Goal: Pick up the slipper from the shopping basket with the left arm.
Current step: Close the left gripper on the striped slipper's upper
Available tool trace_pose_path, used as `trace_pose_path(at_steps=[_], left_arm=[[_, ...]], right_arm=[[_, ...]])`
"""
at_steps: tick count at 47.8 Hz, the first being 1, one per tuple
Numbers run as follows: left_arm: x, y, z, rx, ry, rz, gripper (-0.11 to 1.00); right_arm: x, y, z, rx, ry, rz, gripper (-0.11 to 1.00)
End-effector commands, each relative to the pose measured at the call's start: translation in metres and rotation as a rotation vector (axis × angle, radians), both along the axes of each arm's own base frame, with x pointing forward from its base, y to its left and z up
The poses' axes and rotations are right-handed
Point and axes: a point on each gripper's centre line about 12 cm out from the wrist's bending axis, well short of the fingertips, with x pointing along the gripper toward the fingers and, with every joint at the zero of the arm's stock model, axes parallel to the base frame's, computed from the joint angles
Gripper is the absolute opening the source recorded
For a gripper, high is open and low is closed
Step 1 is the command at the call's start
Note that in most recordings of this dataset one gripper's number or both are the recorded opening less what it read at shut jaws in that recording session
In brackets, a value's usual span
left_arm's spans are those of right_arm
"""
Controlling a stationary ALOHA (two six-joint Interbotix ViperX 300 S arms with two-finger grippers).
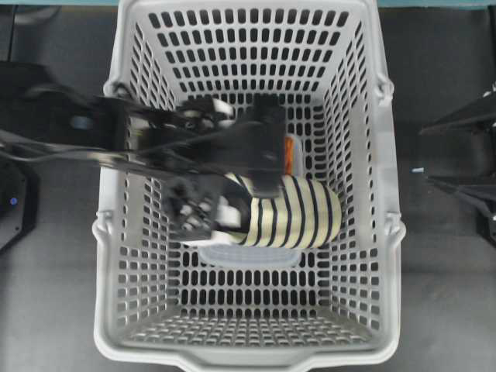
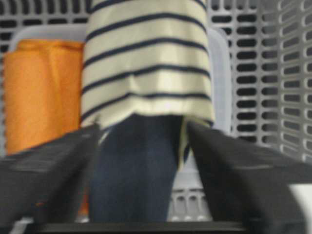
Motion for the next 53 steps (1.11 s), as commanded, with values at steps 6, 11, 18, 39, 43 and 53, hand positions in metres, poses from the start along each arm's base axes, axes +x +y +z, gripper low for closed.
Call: trace_pose_path(at_steps=[6,11,18,39,43,53], left_arm=[[0.026,-0.005,-0.012,0.006,0.049,-0.006,0.91],[0.033,-0.004,-0.031,0.009,0.096,-0.003,0.90],[0.034,-0.004,-0.061,0.014,0.168,-0.001,0.91],[0.027,-0.005,-0.094,0.021,0.205,-0.015,0.62],[0.026,-0.005,-0.089,0.021,0.200,-0.015,0.39],[0.023,-0.002,-0.042,0.022,0.176,-0.010,0.06]], right_arm=[[0.000,0.000,0.010,0.006,-0.031,0.001,0.72],[-0.001,0.000,0.011,0.007,-0.035,0.002,0.72],[-0.001,0.002,0.009,0.007,-0.031,0.010,0.71],[-0.002,0.003,0.003,0.005,-0.017,0.018,0.71],[-0.002,0.003,0.000,0.005,-0.011,0.018,0.71],[-0.002,0.004,-0.001,0.005,-0.008,0.021,0.70]])
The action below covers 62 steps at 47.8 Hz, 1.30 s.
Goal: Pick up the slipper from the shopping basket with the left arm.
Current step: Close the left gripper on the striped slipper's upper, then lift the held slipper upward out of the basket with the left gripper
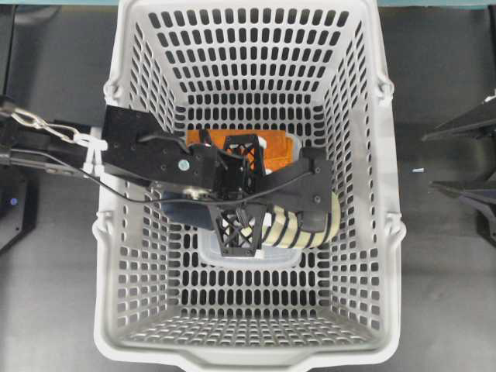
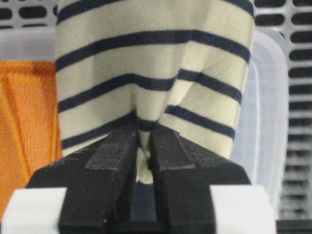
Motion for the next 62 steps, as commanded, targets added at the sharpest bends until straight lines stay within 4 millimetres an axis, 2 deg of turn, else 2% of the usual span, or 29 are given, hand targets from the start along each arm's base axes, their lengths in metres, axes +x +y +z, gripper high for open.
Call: trace_pose_path(at_steps=[1,16,24,42,62], left_arm=[[-0.002,0.001,0.042,0.001,-0.049,0.001,0.06],[-0.002,0.004,0.137,-0.001,-0.097,0.020,0.06],[0.000,0.004,0.165,-0.001,-0.103,0.022,0.06],[0.008,-0.001,0.177,0.011,-0.049,-0.005,0.06],[0.008,-0.001,0.168,0.015,-0.019,-0.008,0.06]], right_arm=[[0.001,0.001,0.003,0.003,-0.006,0.003,0.70],[0.001,0.001,0.002,0.002,-0.006,0.003,0.69],[0.001,0.001,0.001,0.003,0.000,0.004,0.69],[0.001,0.001,0.000,0.004,0.011,0.007,0.69],[0.001,0.001,0.000,0.003,0.009,0.007,0.69]])
